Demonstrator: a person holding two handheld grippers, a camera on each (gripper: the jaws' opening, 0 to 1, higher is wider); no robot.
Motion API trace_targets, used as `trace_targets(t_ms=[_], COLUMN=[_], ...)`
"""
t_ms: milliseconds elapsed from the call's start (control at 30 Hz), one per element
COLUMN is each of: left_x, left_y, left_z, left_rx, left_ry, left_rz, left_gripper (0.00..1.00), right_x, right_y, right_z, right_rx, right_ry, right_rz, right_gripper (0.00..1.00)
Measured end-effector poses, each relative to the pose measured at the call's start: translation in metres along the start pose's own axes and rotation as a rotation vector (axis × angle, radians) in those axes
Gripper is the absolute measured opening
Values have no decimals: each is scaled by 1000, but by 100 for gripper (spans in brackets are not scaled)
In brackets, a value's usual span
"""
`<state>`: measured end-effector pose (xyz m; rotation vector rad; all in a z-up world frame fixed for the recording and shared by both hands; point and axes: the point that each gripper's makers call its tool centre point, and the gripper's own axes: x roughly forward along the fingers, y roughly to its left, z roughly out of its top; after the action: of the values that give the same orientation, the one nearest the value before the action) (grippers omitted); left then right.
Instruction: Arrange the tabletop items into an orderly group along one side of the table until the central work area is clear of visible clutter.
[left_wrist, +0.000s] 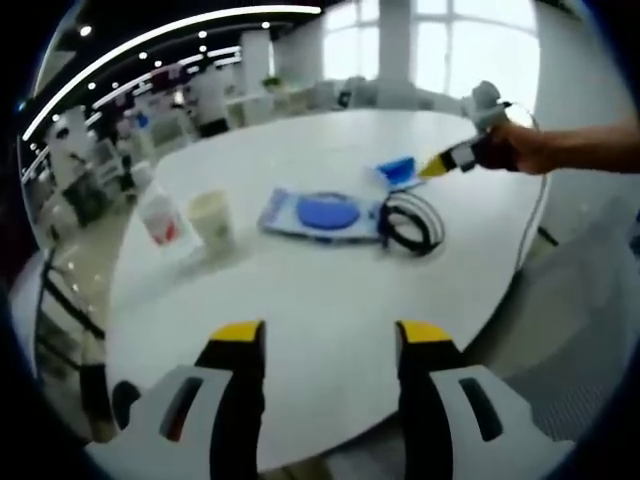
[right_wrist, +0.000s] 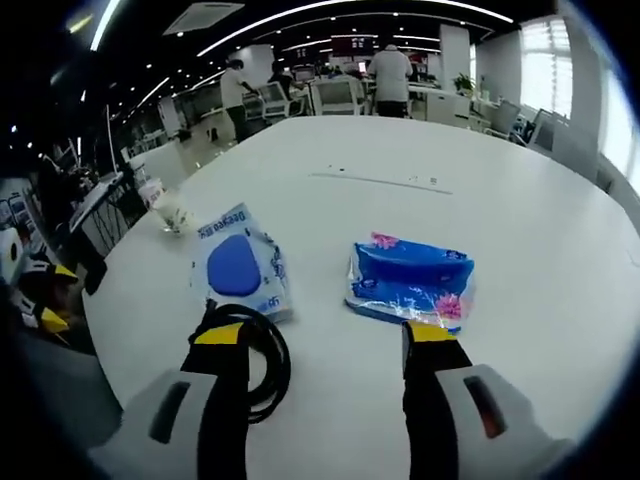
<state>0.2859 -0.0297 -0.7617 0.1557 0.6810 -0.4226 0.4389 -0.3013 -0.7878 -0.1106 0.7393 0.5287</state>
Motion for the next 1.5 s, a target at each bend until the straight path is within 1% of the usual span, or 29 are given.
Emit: trace_targets(t_ms=[233,333,500,567,633,733,900,967,1100,1167,1333,1400,1500], left_x=[0,1,1,1,1,1,1,1,1,1,0,0,0], left_y=[-1,-1,-2,-2,-1,-1,-1,-2,-2,-1,-1,0,0], left_z=[1,1,2,2,2,2,2,2,1,1,1,1,0], left_rx=[-9,-16,-16,-17,-17,-19,-20,-19,-17,-20,-21,-23,-27], left_ry=[-6,-9,-11,-12,-13,-13,-12,-12,-9,-10,-9,-9,-7], left_rz=[-6,-8,-11,-12,-10,-9,-9,-10,-12,-11,-10,-8,-8], left_gripper=[49,48,48,48,48,48,48,48,48,48,47,47,47], right_x=[2,6,11,17,21,26,30,33,38,40,46,47,50], right_y=[14,9,12,15,22,30,43,45,55,58,58,57,57], right_z=[-8,-11,-16,-20,-27,-39,-48,-51,-59,-62,-68,-71,-72], right_rx=[-15,-22,-32,-45,-73,-99,-106,-110,-128,-143,-174,-194,-195], right_ry=[24,33,47,59,87,116,130,136,162,173,199,214,225], right_rz=[24,32,52,68,92,103,121,125,143,145,135,129,130], right_gripper=[62,62,61,61,59,59,59,59,59,59,59,57,57])
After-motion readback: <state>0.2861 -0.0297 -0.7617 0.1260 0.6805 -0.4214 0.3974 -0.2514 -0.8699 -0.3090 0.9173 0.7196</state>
